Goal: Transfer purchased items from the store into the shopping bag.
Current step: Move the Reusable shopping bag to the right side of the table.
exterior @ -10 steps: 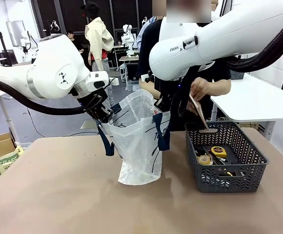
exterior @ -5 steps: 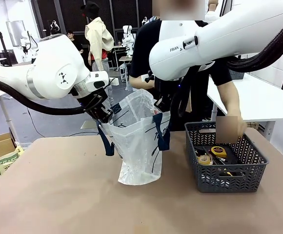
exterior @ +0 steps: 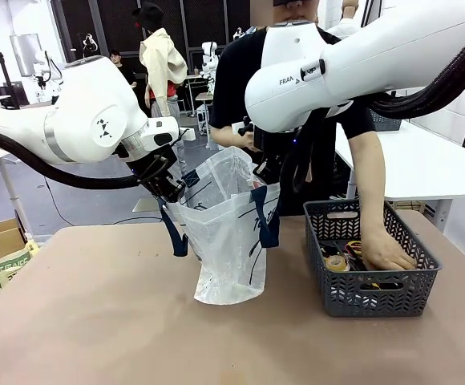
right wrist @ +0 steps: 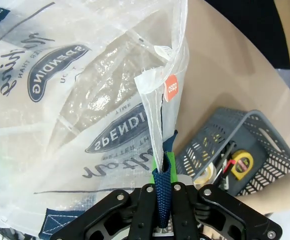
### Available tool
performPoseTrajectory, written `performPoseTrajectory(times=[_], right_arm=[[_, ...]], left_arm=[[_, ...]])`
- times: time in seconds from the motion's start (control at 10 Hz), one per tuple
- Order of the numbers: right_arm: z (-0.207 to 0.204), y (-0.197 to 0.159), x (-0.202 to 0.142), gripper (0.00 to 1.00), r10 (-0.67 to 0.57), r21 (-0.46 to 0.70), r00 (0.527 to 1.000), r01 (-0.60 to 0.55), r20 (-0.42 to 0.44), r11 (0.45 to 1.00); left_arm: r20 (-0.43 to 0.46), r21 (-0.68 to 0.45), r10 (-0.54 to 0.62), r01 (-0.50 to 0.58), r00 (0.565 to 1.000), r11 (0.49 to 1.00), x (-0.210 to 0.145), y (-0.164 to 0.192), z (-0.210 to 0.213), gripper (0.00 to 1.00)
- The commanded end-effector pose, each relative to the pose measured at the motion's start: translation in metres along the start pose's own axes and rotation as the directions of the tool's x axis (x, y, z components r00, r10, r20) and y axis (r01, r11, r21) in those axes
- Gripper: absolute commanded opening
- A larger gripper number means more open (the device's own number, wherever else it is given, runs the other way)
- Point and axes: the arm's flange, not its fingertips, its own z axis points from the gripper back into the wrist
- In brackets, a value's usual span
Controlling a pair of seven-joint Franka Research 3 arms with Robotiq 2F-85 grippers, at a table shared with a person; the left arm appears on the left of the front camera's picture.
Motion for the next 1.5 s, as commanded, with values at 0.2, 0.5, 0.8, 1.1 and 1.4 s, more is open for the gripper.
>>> performPoseTrajectory(times=[0.2, 0.5, 0.8, 1.1, 1.4], right_arm=[[0.000, 0.000, 0.000, 0.00, 0.000, 0.000, 1.000, 0.000, 0.000, 1.000], [0.001, -0.003, -0.002, 0.00, 0.009, -0.004, 1.000, -0.010, -0.021, 1.000], [0.004, -0.004, -0.005, 0.00, 0.004, -0.033, 0.999, -0.006, -0.044, 0.999], [0.006, -0.004, -0.007, 0.00, -0.002, -0.050, 0.998, -0.001, -0.063, 0.999], [0.006, -0.004, -0.008, 0.00, 0.002, -0.052, 0.998, -0.005, -0.061, 0.999]], left_arm=[[0.000, 0.000, 0.000, 0.000, 1.000, 1.000, 0.000, 0.000, 0.000, 0.00], [-0.076, 0.006, -0.043, 0.044, 0.996, 0.999, 0.002, 0.004, 0.004, 0.00], [-0.116, 0.022, -0.067, 0.070, 0.991, 0.997, 0.003, 0.009, 0.003, 0.00], [-0.131, 0.035, -0.095, 0.101, 0.987, 0.994, 0.003, 0.016, 0.004, 0.00], [-0.118, 0.014, -0.111, 0.114, 0.987, 0.993, 0.001, 0.019, 0.004, 0.00]])
